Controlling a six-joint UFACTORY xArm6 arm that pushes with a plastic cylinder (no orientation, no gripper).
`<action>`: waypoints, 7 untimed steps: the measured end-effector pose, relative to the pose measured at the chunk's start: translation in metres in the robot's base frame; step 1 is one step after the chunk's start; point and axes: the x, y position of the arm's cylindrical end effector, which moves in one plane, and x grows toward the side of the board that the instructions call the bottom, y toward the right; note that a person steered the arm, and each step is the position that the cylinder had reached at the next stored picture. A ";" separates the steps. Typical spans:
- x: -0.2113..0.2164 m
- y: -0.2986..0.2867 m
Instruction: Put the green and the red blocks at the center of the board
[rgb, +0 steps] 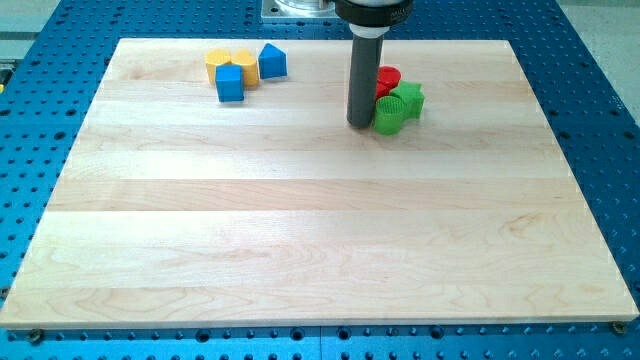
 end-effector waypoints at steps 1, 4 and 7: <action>0.000 0.000; -0.081 -0.056; -0.035 0.048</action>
